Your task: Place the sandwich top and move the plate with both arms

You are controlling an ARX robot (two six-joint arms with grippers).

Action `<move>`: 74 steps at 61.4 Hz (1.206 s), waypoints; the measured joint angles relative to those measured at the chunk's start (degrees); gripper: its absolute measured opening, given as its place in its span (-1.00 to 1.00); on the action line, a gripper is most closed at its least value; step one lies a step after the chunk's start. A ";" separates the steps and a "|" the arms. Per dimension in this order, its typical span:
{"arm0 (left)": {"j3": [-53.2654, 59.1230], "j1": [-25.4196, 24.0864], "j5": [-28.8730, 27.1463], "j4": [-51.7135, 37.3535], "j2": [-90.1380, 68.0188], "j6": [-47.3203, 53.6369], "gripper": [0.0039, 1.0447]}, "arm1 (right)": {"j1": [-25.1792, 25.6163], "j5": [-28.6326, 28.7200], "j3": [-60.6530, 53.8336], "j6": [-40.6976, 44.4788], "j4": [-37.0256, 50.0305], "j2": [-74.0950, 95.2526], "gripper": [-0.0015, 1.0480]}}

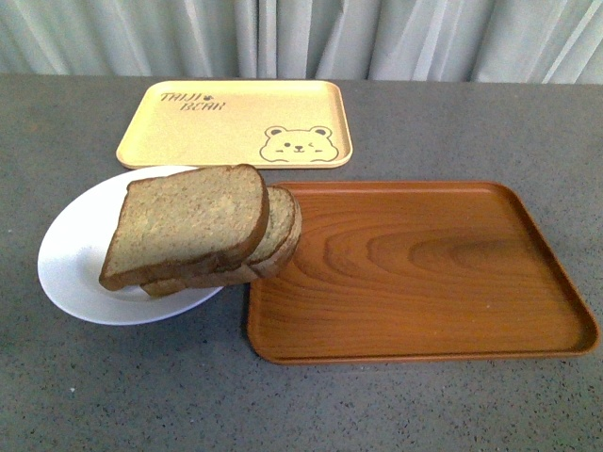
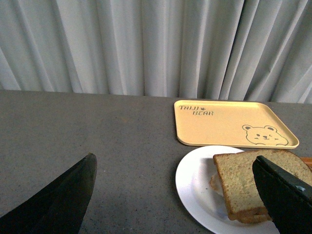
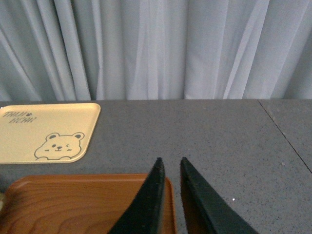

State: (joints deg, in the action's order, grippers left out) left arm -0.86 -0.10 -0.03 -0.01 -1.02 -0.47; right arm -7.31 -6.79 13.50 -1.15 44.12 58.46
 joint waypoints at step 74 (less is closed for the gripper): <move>-18.64 -3.89 18.32 -45.24 -93.09 -46.14 0.83 | 7.28 6.82 -12.28 0.83 -24.15 -38.51 -0.97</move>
State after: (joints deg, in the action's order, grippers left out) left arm -19.51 -3.99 18.28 -45.25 -94.11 -46.61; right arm -0.03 0.03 1.21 -0.32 19.97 19.94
